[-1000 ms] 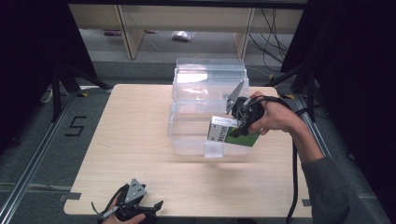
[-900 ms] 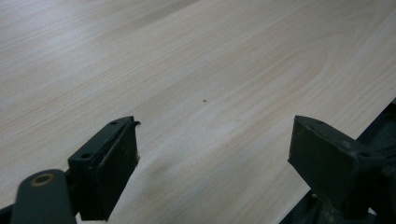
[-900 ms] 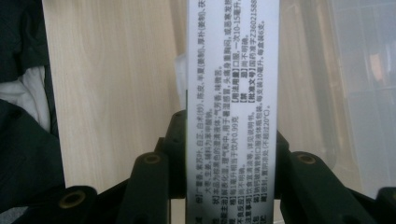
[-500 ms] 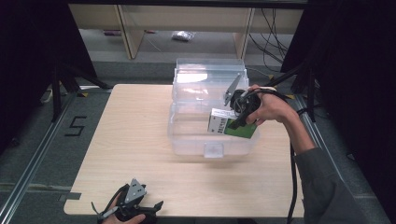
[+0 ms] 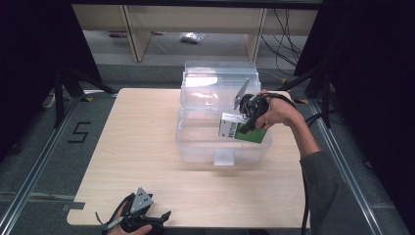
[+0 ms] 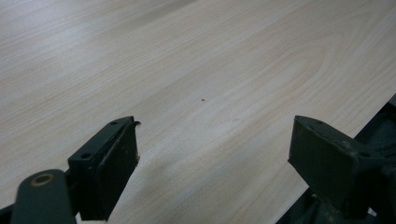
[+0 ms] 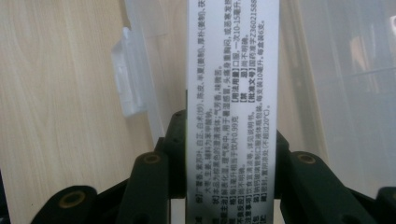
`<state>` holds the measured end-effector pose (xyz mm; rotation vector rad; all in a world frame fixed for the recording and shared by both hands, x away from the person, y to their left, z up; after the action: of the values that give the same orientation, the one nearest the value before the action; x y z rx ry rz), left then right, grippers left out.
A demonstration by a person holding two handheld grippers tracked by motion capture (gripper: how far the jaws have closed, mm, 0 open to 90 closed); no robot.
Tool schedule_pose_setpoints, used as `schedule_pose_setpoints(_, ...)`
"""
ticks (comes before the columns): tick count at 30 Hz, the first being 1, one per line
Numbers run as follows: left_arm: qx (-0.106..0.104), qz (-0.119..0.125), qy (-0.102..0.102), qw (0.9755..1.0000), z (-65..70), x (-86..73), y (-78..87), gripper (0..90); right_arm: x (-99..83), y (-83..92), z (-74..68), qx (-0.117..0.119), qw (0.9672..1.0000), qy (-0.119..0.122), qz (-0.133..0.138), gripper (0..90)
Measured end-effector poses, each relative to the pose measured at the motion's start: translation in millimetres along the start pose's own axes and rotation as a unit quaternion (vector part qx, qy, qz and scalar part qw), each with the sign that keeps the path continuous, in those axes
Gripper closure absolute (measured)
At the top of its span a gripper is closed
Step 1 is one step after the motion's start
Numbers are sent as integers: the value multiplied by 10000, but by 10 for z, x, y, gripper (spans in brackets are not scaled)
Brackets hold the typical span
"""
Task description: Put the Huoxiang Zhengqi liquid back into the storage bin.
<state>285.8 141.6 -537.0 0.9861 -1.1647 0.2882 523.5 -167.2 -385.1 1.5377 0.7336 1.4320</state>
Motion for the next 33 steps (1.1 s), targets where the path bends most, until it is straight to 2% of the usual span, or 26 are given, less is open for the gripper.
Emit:
schedule_pose_setpoints(1, 5, 34, 6, 10000, 2, 0, -5, 150, -13, -31, 17, 52, 9999, 84, 24, 648)
schedule_pose_setpoints(2, 7, 84, 59, 9999, 10, 2, -12, 150, -33, -49, 18, 33, 10000, -11, 2, 648)
schedule_pose_setpoints(3, 7, 84, 68, 9999, 11, 0, -13, 150, -52, -72, 36, 44, 10000, 45, -14, 647)
schedule_pose_setpoints(4, 17, 39, 56, 10000, 8, -2, -8, 150, -69, -93, 37, 37, 10000, -8, -36, 647)
schedule_pose_setpoints(5, 1, 70, 79, 9999, 9, -3, -15, 150, -85, -113, 55, 81, 9999, 91, -61, 647)
schedule_pose_setpoints(6, 8, 60, 106, 9999, 11, -5, -16, 150, -105, -126, 54, 33, 9999, 4, -115, 647)
schedule_pose_setpoints(8, 9, -1, 34, 10000, -3, -8, -6, 150, -129, -159, 81, 45, 9999, 14, -100, 648)
schedule_pose_setpoints(10, 40, -24, -9, 10000, -15, -10, -4, 150, -142, -195, 132, 114, 9996, 239, -8, 647)
schedule_pose_setpoints(11, 57, -14, 8, 10000, -15, -11, -8, 150, -166, -203, 102, 79, 9999, -7, -71, 647)
schedule_pose_setpoints(16, 58, -14, 8, 10000, -15, -13, -9, 150, -225, -283, 126, 128, 9998, 65, -140, 647)
schedule_pose_setpoints(18, 59, -12, 8, 10000, -14, -12, -8, 150, -246, -306, 131, 96, 9995, 76, -278, 647)
schedule_pose_setpoints(19, 39, 10, 31, 10000, -8, -11, -9, 150, -251, -309, 121, 95, 9995, -11, -315, 647)
schedule_pose_setpoints(20, 20, 63, 100, 9999, 8, -7, -13, 150, -252, -315, 125, 91, 9995, -28, -310, 647)
schedule_pose_setpoints(22, 20, 66, 103, 9999, 8, -7, -12, 150, -250, -341, 148, 142, 9996, 101, -229, 647)
schedule_pose_setpoints(23, 23, 65, 103, 9999, 8, -6, -12, 150, -251, -350, 131, 137, 9996, 25, -262, 647)
schedule_pose_setpoints(24, 21, 66, 98, 9999, 8, -6, -12, 150, -250, -364, 147, 152, 9994, 152, -254, 646)
schedule_pose_setpoints(26, 34, 83, 105, 9999, 11, -4, -12, 150, -263, -379, 125, 142, 9994, 1, -320, 647)
schedule_pose_setpoints(27, 27, 82, 92, 9999, 10, -4, -13, 150, -264, -397, 135, 197, 9994, 117, -272, 647)
schedule_pose_setpoints(31, 30, 78, 89, 9999, 9, -4, -13, 150, -294, -443, 129, 207, 9994, 72, -256, 646)
schedule_pose_setpoints(32, 13, 75, 66, 9999, 7, -3, -15, 150, -306, -451, 112, 220, 9993, -1, -293, 646)
schedule_pose_setpoints(33, -10, 67, 23, 10000, 2, -1, -15, 150, -312, -461, 114, 228, 9993, 26, -282, 646)
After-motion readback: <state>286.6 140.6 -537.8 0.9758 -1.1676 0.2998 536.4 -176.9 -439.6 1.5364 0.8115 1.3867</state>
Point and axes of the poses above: each handheld gripper's, and its own axes: y roughly backward along the jaws, x roughly out of its top, z roughly to its right, the point moved 5 cm from there along -y, roughly forward along the jaws, and after that the axes turned 12 degrees about z, right-handed, at the moved point
